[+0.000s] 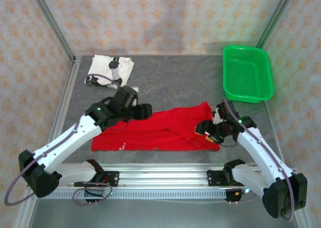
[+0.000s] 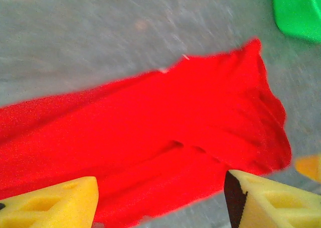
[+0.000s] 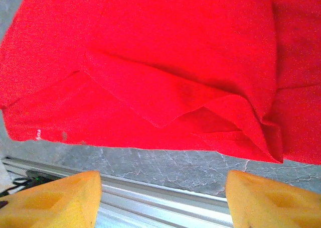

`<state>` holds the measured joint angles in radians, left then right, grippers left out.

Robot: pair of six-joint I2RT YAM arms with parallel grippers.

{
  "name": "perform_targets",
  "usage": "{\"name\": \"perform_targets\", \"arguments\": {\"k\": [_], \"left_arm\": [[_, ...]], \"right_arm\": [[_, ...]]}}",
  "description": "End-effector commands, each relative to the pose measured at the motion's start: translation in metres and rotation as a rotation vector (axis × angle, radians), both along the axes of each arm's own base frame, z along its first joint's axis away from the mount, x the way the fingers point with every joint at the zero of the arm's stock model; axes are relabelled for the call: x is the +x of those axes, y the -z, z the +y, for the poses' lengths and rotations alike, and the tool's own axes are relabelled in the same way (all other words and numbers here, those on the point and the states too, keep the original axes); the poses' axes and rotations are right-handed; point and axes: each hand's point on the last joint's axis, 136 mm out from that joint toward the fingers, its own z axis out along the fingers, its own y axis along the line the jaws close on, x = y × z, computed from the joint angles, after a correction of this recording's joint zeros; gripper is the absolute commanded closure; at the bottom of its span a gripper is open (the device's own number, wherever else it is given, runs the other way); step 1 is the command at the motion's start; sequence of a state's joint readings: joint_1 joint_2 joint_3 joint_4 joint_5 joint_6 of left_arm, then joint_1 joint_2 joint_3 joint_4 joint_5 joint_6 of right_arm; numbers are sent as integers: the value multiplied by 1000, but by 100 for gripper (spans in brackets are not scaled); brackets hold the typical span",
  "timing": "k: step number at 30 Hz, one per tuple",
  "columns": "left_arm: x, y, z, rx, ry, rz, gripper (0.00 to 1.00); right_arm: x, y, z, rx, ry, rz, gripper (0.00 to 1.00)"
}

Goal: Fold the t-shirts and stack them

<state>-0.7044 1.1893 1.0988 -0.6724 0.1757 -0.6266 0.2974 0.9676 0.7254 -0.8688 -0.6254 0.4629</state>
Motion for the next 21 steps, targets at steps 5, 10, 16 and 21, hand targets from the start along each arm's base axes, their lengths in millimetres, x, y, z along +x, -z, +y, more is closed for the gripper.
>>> {"name": "perform_targets", "arguments": {"k": [5,10,16,21], "left_arm": [[-31,34,-94,-160,77,152,41],[-46,61,-145,-279,7,323,50],[-57,99,-166,-308,-122,470,58],[-49,118,-172,-348,-208,477,59]], "right_arm": [[35,-24,-22,-87,154,-130,14],[50,-50,-37,-62,234,-234,6],[53,-34,-31,-24,219,-171,6],[64,-22,-19,73,249,-178,6]]}}
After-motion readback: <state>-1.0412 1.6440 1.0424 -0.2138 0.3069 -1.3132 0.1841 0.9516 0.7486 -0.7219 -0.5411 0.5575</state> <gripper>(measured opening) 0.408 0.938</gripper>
